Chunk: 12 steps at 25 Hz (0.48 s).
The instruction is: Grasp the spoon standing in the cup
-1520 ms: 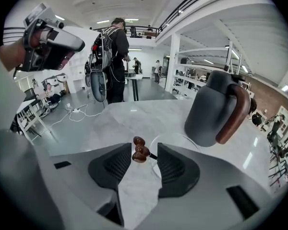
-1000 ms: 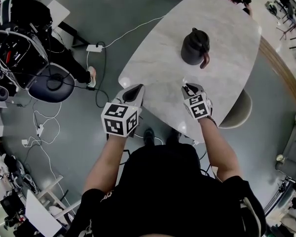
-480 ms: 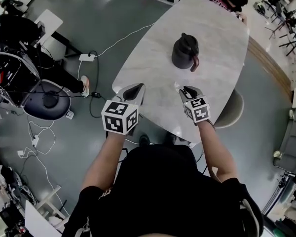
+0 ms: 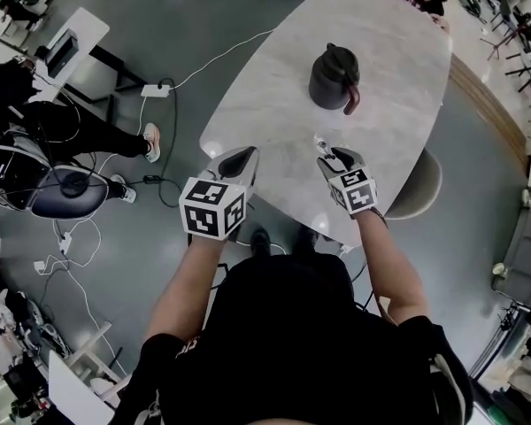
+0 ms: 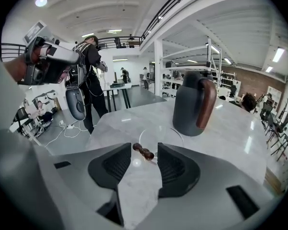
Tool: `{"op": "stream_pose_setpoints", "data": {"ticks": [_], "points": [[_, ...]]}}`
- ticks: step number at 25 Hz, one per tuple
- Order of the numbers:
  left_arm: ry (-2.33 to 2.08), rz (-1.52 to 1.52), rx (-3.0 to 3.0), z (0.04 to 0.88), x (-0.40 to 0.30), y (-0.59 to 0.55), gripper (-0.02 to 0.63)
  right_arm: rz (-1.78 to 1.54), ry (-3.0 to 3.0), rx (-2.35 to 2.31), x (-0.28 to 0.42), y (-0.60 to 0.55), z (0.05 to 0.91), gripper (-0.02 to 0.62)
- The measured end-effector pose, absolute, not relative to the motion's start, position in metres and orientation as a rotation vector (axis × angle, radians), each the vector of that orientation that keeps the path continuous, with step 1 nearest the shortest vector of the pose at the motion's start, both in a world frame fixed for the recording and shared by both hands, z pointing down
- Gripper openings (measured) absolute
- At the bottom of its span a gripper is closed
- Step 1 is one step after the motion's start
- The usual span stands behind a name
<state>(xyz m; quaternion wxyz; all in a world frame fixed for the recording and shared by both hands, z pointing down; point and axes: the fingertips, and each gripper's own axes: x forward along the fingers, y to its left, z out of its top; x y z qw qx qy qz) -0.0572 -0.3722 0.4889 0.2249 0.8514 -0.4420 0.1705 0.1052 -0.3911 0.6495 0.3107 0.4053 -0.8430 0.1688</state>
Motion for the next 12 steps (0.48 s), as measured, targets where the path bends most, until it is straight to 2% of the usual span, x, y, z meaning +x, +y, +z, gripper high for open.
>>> {"op": "stream_pose_setpoints", "data": {"ticks": [5,12], "points": [[-1.239,0.472,2.316,0.495,-0.069,-0.364,0.009,0.333,-2.171,1.004,0.103,-0.394,0.655,0.156],[-1.265,0.438,2.303,0.496,-0.075,-0.354,0.009,0.141,-2.045,0.885,0.106,-0.392,0.662,0.082]]}}
